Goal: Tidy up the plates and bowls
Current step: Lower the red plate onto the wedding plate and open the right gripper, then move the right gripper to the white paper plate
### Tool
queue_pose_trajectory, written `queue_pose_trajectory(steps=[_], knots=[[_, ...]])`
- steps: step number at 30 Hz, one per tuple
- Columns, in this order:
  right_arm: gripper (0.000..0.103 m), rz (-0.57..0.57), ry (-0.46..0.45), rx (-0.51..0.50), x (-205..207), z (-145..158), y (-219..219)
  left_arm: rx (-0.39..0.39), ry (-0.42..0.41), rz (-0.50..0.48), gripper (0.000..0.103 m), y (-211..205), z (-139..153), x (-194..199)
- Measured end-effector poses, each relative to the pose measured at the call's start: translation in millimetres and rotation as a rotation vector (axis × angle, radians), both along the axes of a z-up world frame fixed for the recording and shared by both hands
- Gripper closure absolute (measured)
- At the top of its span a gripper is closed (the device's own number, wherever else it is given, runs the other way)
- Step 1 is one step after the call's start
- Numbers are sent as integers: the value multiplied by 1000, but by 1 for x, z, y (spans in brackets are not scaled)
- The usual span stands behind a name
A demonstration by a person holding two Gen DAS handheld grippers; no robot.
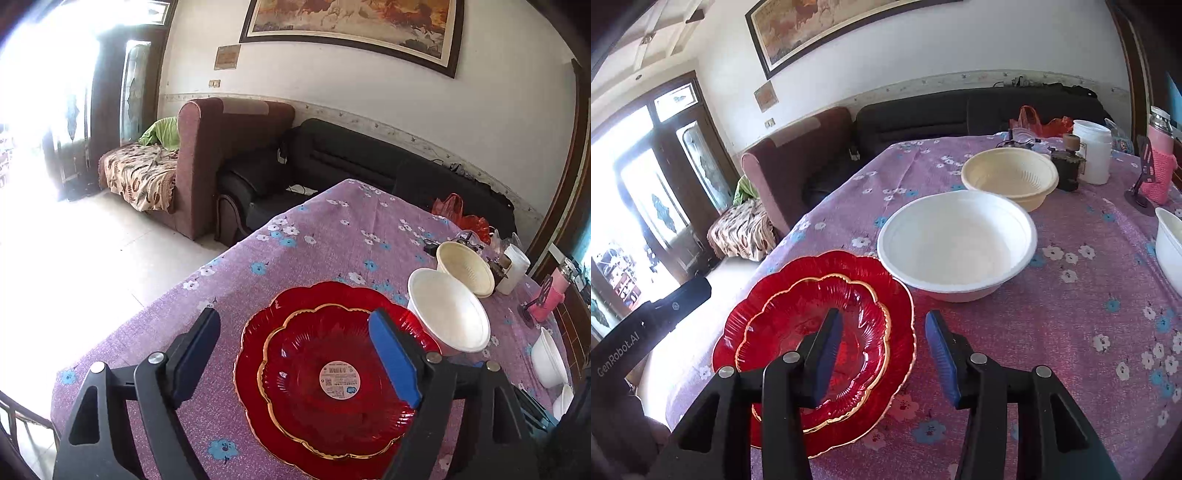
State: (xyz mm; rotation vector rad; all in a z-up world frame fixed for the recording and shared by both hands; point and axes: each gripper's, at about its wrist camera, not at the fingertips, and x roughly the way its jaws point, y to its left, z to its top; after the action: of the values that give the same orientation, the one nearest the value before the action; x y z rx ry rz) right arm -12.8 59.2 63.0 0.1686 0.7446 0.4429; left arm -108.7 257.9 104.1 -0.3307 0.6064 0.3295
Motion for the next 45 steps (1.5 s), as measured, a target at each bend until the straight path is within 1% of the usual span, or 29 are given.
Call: queue_pose_trajectory(steps=[2, 4, 9, 13, 16, 19, 20, 22, 24, 25, 27, 28, 29, 30, 31, 33, 34, 35, 36, 39, 40, 41, 42, 43, 44, 45], knots=[[50, -9, 1, 25, -2, 5, -10, -28, 13, -15, 21, -1, 0, 0], [50, -14, 0, 39, -4, 8, -18, -19, 11, -16, 21, -7, 2, -4], [50, -31, 2, 87, -18, 14, -40, 1, -26, -42, 21, -24, 16, -18], [50, -60, -35, 102, -38, 30, -62, -3, -49, -109, 21, -42, 32, -31], [50, -82, -72, 126, -54, 51, -84, -4, -72, -186, 21, -58, 51, -46], [50, -91, -108, 150, -73, 81, -104, -45, -82, -320, 21, -70, 82, -60], [50, -96, -123, 161, -82, 97, -115, -63, -93, -362, 21, -72, 95, -67], [50, -101, -153, 193, -99, 128, -132, -78, -122, -407, 20, -74, 124, -79], [50, -114, -210, 216, -117, 163, -151, -53, -167, -433, 14, -77, 155, -94], [49, -138, -257, 209, -128, 187, -162, -31, -191, -441, 11, -79, 168, -101], [47, -168, -325, 193, -142, 224, -174, 23, -250, -445, 6, -82, 195, -117], [46, -178, -359, 187, -150, 245, -180, 50, -271, -441, 1, -84, 206, -123], [46, -185, -386, 172, -156, 267, -184, 68, -285, -442, 0, -85, 215, -128], [46, -188, -402, 158, -160, 283, -186, 78, -298, -448, 0, -86, 224, -131], [46, -203, -425, 139, -166, 304, -189, 75, -308, -456, 0, -86, 233, -133], [42, -231, -466, 90, -175, 343, -193, 55, -320, -480, 0, -86, 248, -134], [40, -249, -491, 43, -179, 368, -193, 48, -322, -492, 0, -86, 255, -131], [40, -267, -509, 10, -181, 386, -192, 35, -320, -508, 0, -88, 263, -126], [39, -301, -533, -48, -183, 411, -192, 23, -318, -518, 0, -88, 268, -123], [28, -379, -584, -159, -188, 458, -194, 4, -314, -538, 0, -94, 278, -107], [23, -399, -587, -179, -187, 465, -196, 7, -314, -541, 0, -96, 277, -103], [21, -419, -577, -197, -184, 468, -198, 10, -314, -543, 0, -100, 274, -98], [21, -421, -563, -198, -180, 465, -202, 11, -307, -549, 0, -104, 269, -92], [21, -412, -550, -187, -177, 460, -206, 8, -293, -558, 0, -108, 262, -85], [21, -403, -533, -176, -172, 450, -211, -4, -262, -577, 0, -113, 249, -76], [21, -400, -504, -170, -162, 435, -216, -18, -233, -596, 0, -115, 239, -69]])
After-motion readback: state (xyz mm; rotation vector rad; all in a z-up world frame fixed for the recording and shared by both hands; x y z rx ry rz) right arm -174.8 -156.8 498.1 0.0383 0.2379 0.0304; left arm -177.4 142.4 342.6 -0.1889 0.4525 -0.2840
